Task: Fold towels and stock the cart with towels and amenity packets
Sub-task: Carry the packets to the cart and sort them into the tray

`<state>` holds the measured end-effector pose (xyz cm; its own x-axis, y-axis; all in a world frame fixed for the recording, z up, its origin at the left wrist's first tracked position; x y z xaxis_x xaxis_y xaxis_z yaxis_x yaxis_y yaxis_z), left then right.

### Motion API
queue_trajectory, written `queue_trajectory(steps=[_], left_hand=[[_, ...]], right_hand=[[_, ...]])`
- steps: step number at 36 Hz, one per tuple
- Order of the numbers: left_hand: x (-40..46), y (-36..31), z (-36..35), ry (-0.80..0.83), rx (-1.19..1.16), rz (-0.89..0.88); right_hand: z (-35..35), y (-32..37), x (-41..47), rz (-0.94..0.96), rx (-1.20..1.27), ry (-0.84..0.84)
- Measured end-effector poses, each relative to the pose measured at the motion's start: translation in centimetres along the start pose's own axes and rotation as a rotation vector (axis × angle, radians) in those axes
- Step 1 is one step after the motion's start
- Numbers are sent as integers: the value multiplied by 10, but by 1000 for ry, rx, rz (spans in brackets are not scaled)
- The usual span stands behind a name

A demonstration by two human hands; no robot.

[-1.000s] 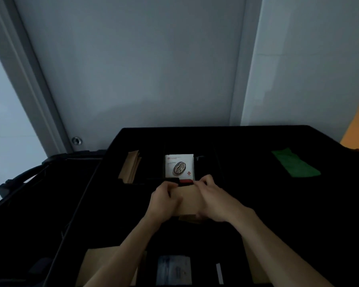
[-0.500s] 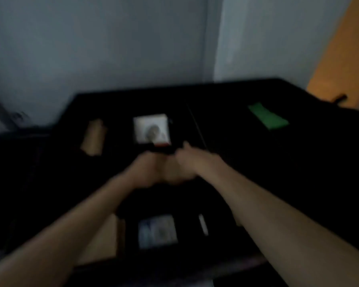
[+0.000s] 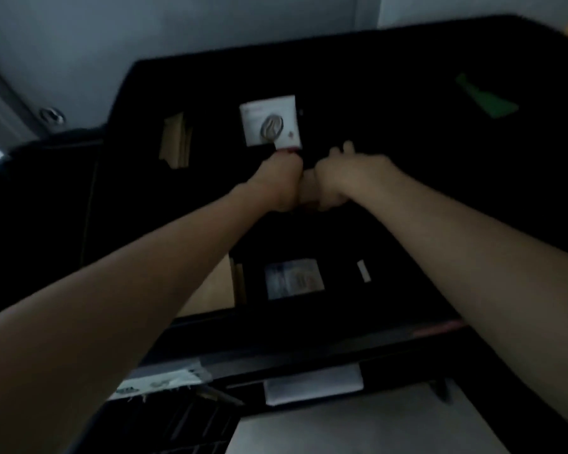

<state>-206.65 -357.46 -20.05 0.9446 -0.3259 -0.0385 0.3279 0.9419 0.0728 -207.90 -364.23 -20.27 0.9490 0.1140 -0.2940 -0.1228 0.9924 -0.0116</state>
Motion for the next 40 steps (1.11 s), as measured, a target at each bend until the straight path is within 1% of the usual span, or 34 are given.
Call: queue_trajectory(steps=[3, 5, 8, 11, 14, 17, 19, 22, 27, 33, 36, 40], left_hand=[[-3, 6, 9, -34, -70, 14], [-4, 10, 15, -78, -67, 16], [-7, 12, 10, -72, -102, -11], [-13, 9, -2, -35, -148, -24], [-14, 11, 1, -90, -187, -3], [-17, 10, 12, -191, -211, 9], [-16, 8, 8, -160, -237, 11], [-15, 8, 2, -99, -258, 14], [-14, 8, 7, -116, -274, 15], [-16, 11, 5, -100, -296, -6], [-17, 11, 8, -124, -291, -20], [-17, 5, 8, -107, -276, -35]], right_hand=[[6, 4, -6, 59, 23, -39], [12, 9, -12, 121, 59, -81], [17, 8, -21, 167, 131, -116], [13, 8, -24, 179, 142, -135], [11, 6, -25, 170, 143, -149], [16, 10, -27, 201, 133, -237], [15, 11, -27, 211, 145, -267], [10, 10, -26, 208, 164, -261], [11, 5, -28, 165, 166, -294], [8, 5, -27, 135, 152, -265], [10, 8, -28, 147, 137, -281], [5, 10, -27, 144, 139, -276]])
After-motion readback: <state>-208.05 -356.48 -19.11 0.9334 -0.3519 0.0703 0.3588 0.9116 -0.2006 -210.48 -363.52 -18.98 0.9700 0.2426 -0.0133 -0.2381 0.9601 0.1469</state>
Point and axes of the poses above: each hand's wrist, its own x-axis towards the middle knuckle, its own z-axis out of the back of the hand, y = z × x, the point moved 10 cm from there along x, towards the middle knuckle, and after that the axes turned 12 degrees about x, right-handed, at the moved point
